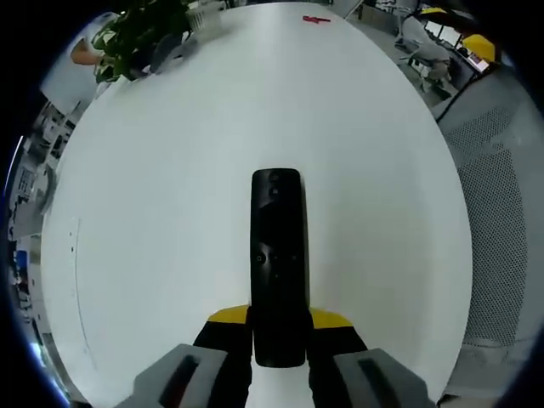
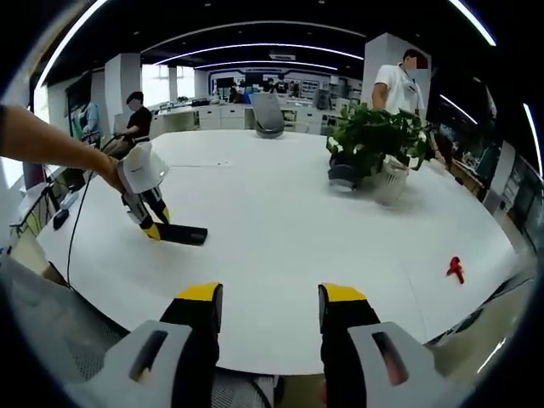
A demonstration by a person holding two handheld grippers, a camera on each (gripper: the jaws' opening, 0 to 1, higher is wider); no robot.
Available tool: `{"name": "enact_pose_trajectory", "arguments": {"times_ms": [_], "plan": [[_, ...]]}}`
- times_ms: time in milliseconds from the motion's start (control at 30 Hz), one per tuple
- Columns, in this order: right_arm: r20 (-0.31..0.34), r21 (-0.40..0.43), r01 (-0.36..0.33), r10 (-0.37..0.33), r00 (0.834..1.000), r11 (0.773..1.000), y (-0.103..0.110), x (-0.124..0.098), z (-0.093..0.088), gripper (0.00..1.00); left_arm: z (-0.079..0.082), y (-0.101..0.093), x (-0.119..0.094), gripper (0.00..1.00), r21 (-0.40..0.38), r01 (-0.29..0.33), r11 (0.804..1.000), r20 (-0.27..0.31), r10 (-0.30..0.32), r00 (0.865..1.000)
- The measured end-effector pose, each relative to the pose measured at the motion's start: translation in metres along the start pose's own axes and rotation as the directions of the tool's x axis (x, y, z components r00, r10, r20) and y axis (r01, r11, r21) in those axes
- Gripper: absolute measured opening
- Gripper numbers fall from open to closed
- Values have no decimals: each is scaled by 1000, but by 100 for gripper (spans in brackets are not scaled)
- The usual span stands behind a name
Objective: Press the specified remote control buttons in sequence, fully releasing each button before pressing the next.
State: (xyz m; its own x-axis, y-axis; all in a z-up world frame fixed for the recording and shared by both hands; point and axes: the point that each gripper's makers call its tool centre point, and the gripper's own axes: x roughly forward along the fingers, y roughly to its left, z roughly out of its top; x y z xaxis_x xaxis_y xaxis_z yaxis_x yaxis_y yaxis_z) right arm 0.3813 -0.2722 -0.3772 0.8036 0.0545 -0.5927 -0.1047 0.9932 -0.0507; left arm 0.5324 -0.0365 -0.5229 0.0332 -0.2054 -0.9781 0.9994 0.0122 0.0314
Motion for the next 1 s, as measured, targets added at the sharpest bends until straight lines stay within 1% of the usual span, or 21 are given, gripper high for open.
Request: {"name": "enact_pose_trajectory", "arguments": {"times_ms": [233, 400, 467, 767, 867, 1000], "plan": [[8, -2, 19, -19, 1000, 1000, -3, -1, 1, 47, -1, -10, 0, 23, -15, -5, 1000, 4, 5, 1000], [14, -4, 24, -24, 1000, 1000, -4, -2, 2, 47, -2, -19, -2, 23, -51, -10, 999, 34, 12, 999], [16, -4, 25, -25, 1000, 1000, -4, -2, 2, 47, -2, -23, -2, 23, -63, -11, 998, 38, 13, 999], [20, -13, 21, -20, 1000, 1000, -2, -3, 3, 47, -2, -44, -2, 23, -66, -11, 998, 54, 15, 998], [26, -6, 22, -22, 999, 1000, -2, -4, 3, 46, -2, -54, -3, 23, -55, -9, 998, 58, 12, 998], [28, -4, 29, -29, 999, 1000, -3, -4, 4, 46, -2, -60, -3, 23, -48, -7, 999, 62, 10, 998]]}}
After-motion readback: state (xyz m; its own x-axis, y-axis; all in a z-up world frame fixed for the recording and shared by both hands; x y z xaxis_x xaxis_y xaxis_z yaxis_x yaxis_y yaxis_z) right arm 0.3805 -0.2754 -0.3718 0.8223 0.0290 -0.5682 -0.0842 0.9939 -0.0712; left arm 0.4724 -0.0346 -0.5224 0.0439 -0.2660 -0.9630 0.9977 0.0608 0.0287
